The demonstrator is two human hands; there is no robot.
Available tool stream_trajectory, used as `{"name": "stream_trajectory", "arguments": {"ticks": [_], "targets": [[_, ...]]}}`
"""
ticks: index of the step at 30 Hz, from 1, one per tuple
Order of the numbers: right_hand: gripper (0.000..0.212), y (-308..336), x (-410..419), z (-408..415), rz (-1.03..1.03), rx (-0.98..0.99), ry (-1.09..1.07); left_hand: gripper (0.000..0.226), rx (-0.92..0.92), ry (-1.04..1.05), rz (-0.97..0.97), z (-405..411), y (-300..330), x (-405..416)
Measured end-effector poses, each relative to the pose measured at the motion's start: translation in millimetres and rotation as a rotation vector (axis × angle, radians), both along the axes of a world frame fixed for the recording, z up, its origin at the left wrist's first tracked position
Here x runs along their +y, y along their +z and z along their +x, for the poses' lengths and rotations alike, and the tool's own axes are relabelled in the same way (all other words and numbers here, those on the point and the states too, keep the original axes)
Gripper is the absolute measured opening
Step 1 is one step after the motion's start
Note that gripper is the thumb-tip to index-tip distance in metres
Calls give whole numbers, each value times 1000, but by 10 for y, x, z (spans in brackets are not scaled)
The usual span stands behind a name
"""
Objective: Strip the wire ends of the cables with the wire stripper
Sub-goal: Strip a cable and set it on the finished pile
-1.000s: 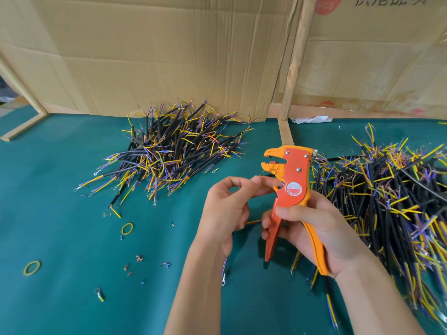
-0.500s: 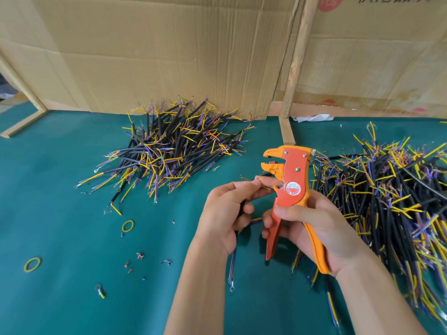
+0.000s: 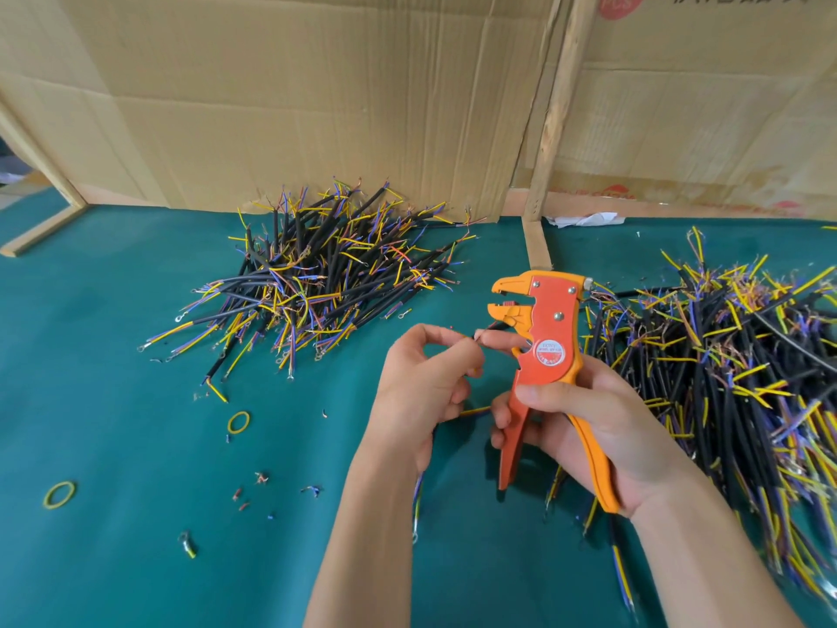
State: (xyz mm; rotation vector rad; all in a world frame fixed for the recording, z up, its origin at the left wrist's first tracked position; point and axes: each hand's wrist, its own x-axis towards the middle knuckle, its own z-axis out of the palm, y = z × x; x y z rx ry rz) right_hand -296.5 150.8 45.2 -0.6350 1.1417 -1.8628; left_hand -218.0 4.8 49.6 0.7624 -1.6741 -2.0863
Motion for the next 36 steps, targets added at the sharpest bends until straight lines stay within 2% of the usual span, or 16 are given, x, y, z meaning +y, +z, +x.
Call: {"name": "stream_trajectory", "arguments": {"ticks": [3,7,11,14,17,21,24,30,34,36], "targets": [[51,-6,-10,-1,15,3,6,15,7,55,-224,12,-12,5],[52,-9,-11,3,20,-6,-1,16,-11,100,-537,28,-58,-12],[53,7,-8,8,12,-23,-7,9,24,124,-624,28,-66,11],[54,11,-11,16,21,-23,1,6,-14,137,-676,34,-98,-17],[54,23,-3,13,15,-21,15,9,-7,118,-631,50,-72,-19],[54,35,-10,12,37,-9,15,12,95,143,-449,44,-17,-15],[53,28,-10,12,45,-4,11,16,130,155,-383,38,-5,-16],[59,34,-8,28,20,-51,57,17,179,166,-227,23,-3,-15],[55,51,-14,30,-37,-143,5,18,192,219,-202,22,-13,-43],[57,59,9,0,-19,-187,-52,18,163,258,-283,11,-38,-54]]}}
